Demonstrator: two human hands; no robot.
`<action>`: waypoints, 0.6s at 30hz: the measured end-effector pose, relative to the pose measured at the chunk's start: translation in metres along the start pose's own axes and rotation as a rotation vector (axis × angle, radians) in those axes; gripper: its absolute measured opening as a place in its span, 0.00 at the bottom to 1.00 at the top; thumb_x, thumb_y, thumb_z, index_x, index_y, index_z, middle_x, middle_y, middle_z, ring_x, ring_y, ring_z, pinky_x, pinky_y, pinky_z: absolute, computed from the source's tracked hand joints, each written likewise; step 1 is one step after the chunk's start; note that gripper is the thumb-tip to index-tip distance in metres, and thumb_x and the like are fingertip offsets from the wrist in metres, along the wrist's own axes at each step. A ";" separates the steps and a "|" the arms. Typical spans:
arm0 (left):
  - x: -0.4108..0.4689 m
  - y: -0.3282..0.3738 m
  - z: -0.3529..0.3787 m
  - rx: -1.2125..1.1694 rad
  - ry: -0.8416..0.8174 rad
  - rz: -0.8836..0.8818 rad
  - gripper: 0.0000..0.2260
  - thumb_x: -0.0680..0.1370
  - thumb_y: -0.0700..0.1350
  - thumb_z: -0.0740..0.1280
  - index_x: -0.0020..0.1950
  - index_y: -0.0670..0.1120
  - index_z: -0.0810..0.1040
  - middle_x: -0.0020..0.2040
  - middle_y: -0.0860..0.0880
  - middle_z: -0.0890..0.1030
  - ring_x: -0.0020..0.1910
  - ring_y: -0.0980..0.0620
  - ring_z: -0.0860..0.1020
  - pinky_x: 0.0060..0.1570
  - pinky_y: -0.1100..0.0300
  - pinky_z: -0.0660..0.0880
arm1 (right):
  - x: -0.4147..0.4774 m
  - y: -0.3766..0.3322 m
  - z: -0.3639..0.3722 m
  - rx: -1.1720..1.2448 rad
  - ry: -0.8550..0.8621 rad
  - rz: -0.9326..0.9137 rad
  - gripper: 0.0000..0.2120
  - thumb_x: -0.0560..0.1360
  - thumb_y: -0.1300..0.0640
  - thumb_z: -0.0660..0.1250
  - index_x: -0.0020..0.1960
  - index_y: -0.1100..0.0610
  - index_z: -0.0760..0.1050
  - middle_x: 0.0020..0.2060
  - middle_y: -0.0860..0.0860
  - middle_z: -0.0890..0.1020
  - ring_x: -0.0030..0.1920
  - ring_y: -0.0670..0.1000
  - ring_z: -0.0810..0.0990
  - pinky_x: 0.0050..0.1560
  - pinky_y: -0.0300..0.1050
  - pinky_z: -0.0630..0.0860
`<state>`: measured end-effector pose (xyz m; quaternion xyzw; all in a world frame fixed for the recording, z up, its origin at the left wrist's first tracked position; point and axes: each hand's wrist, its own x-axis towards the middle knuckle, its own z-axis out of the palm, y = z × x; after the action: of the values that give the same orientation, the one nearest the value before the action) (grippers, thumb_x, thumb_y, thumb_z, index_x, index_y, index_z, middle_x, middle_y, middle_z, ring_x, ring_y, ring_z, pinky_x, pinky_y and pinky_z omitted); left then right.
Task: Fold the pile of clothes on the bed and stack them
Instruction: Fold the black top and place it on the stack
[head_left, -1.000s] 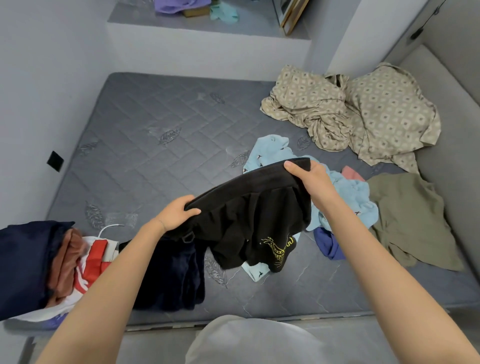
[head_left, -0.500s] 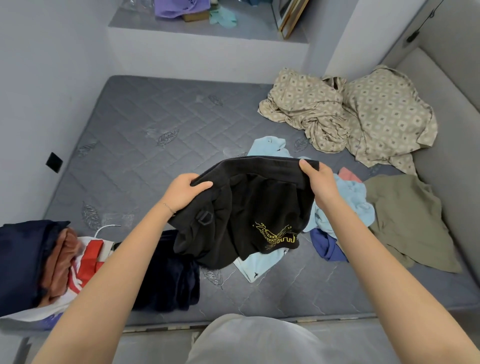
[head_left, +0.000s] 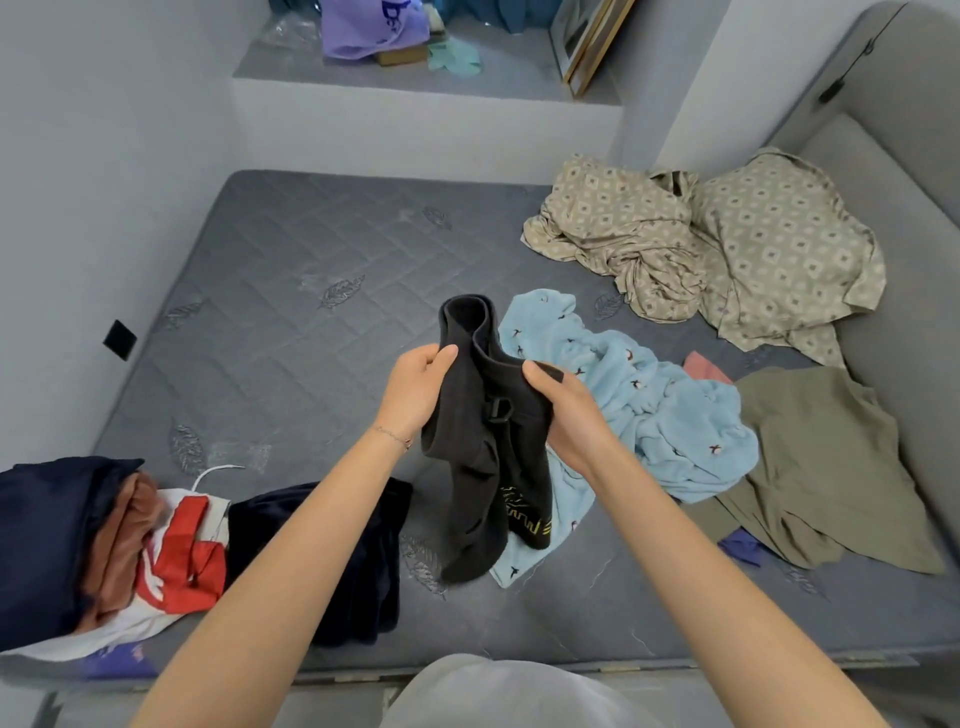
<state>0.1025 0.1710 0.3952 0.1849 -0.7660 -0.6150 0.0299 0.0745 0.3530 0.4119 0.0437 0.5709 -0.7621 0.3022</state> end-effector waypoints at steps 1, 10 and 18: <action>0.002 -0.001 -0.001 0.032 -0.010 -0.006 0.17 0.83 0.47 0.61 0.36 0.45 0.63 0.35 0.45 0.64 0.34 0.49 0.61 0.36 0.57 0.57 | 0.000 0.001 0.000 -0.016 -0.018 -0.015 0.13 0.82 0.58 0.61 0.61 0.65 0.76 0.51 0.57 0.84 0.51 0.54 0.83 0.48 0.41 0.80; -0.010 0.013 0.008 -0.183 -0.255 -0.221 0.18 0.85 0.51 0.53 0.54 0.43 0.78 0.45 0.44 0.81 0.39 0.43 0.79 0.40 0.55 0.77 | 0.006 0.004 -0.001 -0.179 -0.126 0.018 0.22 0.81 0.43 0.57 0.48 0.58 0.82 0.50 0.55 0.85 0.54 0.52 0.82 0.59 0.47 0.74; -0.025 0.000 0.001 -0.322 -0.489 -0.361 0.23 0.85 0.54 0.47 0.68 0.43 0.74 0.59 0.47 0.78 0.52 0.44 0.83 0.49 0.55 0.81 | 0.015 0.022 -0.008 -0.249 -0.181 0.180 0.18 0.75 0.55 0.70 0.64 0.58 0.75 0.56 0.55 0.83 0.57 0.52 0.82 0.58 0.48 0.78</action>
<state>0.1258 0.1804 0.3995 0.1572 -0.5984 -0.7496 -0.2351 0.0711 0.3504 0.3842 -0.0119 0.6249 -0.6563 0.4227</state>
